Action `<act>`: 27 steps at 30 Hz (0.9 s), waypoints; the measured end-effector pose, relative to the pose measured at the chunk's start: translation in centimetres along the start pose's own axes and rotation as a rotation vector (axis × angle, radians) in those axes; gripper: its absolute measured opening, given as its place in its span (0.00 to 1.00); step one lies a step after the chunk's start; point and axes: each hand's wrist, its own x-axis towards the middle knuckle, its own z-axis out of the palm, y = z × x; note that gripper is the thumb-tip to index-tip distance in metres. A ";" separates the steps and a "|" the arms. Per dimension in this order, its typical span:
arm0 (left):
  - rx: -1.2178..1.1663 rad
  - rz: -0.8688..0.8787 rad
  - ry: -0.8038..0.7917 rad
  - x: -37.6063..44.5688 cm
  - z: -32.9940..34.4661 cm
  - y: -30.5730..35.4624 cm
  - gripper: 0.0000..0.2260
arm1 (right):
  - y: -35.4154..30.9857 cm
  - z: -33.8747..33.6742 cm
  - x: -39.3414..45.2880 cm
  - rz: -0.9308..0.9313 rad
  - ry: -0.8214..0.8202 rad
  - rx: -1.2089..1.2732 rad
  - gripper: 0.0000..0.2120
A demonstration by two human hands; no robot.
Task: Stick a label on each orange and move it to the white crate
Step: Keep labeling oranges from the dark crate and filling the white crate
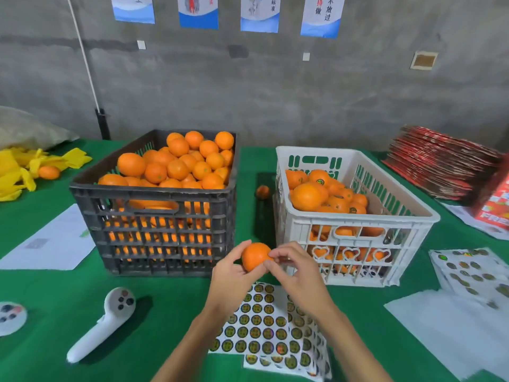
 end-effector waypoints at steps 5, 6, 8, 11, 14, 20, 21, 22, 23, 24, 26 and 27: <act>0.042 -0.079 0.019 -0.6 0.8 -4.0 0.33 | 3.4 1.4 -2.1 0.115 -0.079 -0.012 0.06; 0.054 -0.085 0.023 -0.7 1.0 -4.6 0.32 | 3.8 1.5 -2.4 0.131 -0.094 -0.018 0.07; 0.053 -0.088 0.022 -1.0 1.3 -5.4 0.30 | 4.4 1.4 -3.0 0.157 -0.147 -0.056 0.09; 0.058 -0.062 0.022 -1.1 1.4 -6.3 0.31 | 5.4 0.6 -5.1 0.190 -0.302 -0.168 0.18; 0.140 -0.035 0.022 -0.9 1.3 -6.8 0.30 | 6.7 -0.3 -7.2 0.234 -0.444 -0.181 0.31; 0.228 0.008 0.015 -0.1 1.1 -7.6 0.29 | 7.4 -0.7 -7.1 0.187 -0.399 -0.202 0.22; 0.241 0.015 0.018 0.0 1.1 -7.6 0.28 | 7.6 -0.6 -7.0 0.154 -0.397 -0.237 0.21; 0.245 0.022 0.016 0.1 1.2 -7.6 0.28 | 7.7 -0.6 -6.9 0.128 -0.399 -0.267 0.20; 0.244 0.024 0.013 0.2 1.2 -7.6 0.27 | 7.8 -0.6 -6.8 0.106 -0.401 -0.290 0.20; 0.243 0.026 0.012 0.3 1.3 -7.6 0.27 | 7.9 -0.6 -6.7 0.087 -0.402 -0.305 0.19; 0.248 0.026 0.017 0.4 1.3 -7.5 0.27 | 7.9 -0.6 -6.5 0.035 -0.408 -0.341 0.18; 0.247 0.025 0.018 0.4 1.3 -7.5 0.28 | 7.8 -0.7 -6.4 -0.001 -0.419 -0.370 0.17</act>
